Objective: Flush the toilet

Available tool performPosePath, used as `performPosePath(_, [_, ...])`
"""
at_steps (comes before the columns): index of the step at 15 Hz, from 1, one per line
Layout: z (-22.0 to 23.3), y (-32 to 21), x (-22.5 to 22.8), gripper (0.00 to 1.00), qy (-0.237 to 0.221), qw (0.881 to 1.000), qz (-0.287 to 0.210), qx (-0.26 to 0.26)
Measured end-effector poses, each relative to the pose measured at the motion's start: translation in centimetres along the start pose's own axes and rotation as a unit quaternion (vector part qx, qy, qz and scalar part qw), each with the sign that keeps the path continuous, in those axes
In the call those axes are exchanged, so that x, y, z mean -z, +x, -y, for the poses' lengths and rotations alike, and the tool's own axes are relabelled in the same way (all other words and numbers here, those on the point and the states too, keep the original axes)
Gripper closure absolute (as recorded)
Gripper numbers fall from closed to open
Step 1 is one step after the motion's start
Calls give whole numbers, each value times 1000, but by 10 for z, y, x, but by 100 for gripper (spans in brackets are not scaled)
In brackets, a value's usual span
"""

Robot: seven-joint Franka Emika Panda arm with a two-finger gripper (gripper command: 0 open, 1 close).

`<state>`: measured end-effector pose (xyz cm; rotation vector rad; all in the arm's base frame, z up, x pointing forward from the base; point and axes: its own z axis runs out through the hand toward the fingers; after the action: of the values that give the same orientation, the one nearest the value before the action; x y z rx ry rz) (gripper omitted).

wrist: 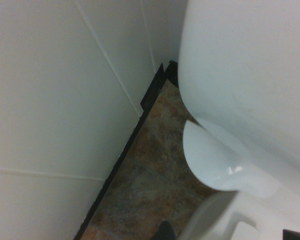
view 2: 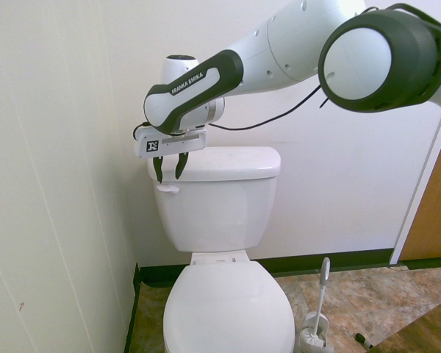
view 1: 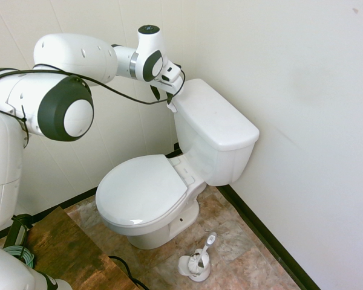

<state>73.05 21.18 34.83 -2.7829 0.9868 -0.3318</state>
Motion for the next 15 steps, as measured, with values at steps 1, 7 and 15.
performPosePath(1, [4,2,-4,100,1,1000,-4,-2])
performPosePath(7, [14,13,-25,100,4,1000,-18,-23])
performPosePath(15, [14,15,-41,100,-1,999,-18,-32])
